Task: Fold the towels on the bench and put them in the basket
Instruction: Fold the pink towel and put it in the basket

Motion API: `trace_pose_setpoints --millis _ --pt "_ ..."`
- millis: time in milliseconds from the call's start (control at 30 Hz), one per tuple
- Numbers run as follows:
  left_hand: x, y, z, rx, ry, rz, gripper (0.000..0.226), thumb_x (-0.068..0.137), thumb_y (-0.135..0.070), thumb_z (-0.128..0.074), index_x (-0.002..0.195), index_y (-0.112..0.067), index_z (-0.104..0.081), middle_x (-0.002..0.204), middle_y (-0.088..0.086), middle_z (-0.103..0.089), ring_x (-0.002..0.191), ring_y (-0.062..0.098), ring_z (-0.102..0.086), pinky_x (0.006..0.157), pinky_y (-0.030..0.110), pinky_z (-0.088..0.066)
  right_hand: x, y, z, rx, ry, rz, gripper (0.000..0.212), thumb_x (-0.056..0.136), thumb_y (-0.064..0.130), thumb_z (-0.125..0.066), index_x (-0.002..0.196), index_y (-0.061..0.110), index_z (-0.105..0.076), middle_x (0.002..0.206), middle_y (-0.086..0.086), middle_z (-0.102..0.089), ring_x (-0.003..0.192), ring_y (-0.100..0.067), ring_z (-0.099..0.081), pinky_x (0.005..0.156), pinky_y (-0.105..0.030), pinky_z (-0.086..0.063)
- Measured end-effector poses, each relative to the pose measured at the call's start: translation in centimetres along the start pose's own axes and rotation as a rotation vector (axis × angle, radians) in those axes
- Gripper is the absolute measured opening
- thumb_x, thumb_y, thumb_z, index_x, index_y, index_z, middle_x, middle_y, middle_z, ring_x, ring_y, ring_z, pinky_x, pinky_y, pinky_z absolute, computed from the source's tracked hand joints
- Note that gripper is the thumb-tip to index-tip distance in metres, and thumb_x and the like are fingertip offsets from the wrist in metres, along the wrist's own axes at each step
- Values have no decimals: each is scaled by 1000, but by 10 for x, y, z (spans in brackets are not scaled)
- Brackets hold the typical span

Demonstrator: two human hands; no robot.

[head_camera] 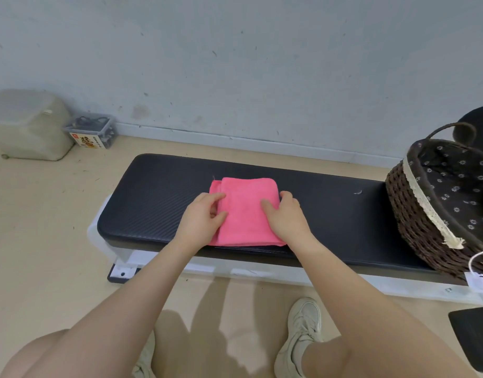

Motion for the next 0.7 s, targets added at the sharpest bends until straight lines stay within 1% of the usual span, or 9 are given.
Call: trace_pose_setpoints --millis 133,200,267,333,433,500,567,633,700 --pt "0 11 3 -218 -8 102 42 91 -10 -53 132 -16 -50 104 -1 -58 87 12 -57 78 24 -44 -1 1 -4 -81 26 22 51 98 34 -38 140 8 -28 138 -14 -36 112 -32 -52 86 -38 -42" --pt "1 21 4 -378 -26 187 43 89 -3 -49 131 -16 -52 94 -4 -59 79 10 -55 71 23 -46 -1 1 -7 -138 26 31 56 95 36 -44 142 11 -26 137 -12 -35 109 -32 -55 82 -38 -45" --pt "2 27 5 -426 -36 211 44 88 0 -46 130 -15 -52 96 -3 -58 74 8 -53 65 18 -45 -1 2 -9 -176 16 31 64 92 40 -49 143 14 -23 137 -12 -34 108 -34 -55 81 -39 -47" --pt "4 27 8 -296 -45 150 44 88 0 -46 129 -14 -51 106 3 -56 72 7 -51 63 17 -41 -1 3 -11 -255 0 41 72 91 44 -49 147 17 -14 139 -13 -31 108 -36 -55 79 -39 -47" --pt "0 23 12 -135 -96 73 53 82 3 -48 132 -15 -44 118 7 -47 78 16 -51 77 29 -45 -3 9 -19 -452 8 84 76 93 50 -41 150 27 4 144 -14 -23 114 -38 -48 74 -38 -41" --pt "-2 12 15 62 -132 -12 67 78 4 -47 141 -17 -35 126 7 -39 90 25 -51 84 36 -44 -3 11 -23 -523 21 100 72 95 51 -36 150 31 5 148 -15 -18 117 -38 -45 76 -39 -43" --pt "-3 -13 17 349 -191 -207 63 77 -3 -41 139 -15 -42 135 13 -40 111 34 -47 93 45 -37 -2 11 -22 -514 17 84 70 95 50 -38 150 32 1 146 -16 -21 111 -38 -50 73 -38 -44" --pt "0 -30 3 551 -62 -346 58 84 -27 -27 136 -13 -46 144 12 -39 132 33 -35 106 48 -25 -1 9 -20 -425 23 54 71 93 45 -44 150 32 -4 136 -15 -34 104 -37 -55 72 -37 -44" --pt "5 -21 -19 703 207 -338 65 94 -48 -23 147 -11 -25 156 7 -20 145 22 -15 116 40 -8 0 7 -18 -276 45 20 72 90 37 -55 148 22 -14 125 -13 -49 105 -35 -57 75 -37 -45"
Point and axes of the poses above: each hand's wrist, its own x-axis towards the middle knuckle, its own z-axis out of the back of the hand, y = z × x, the point moved 8 cm from there along x, towards the middle knuckle
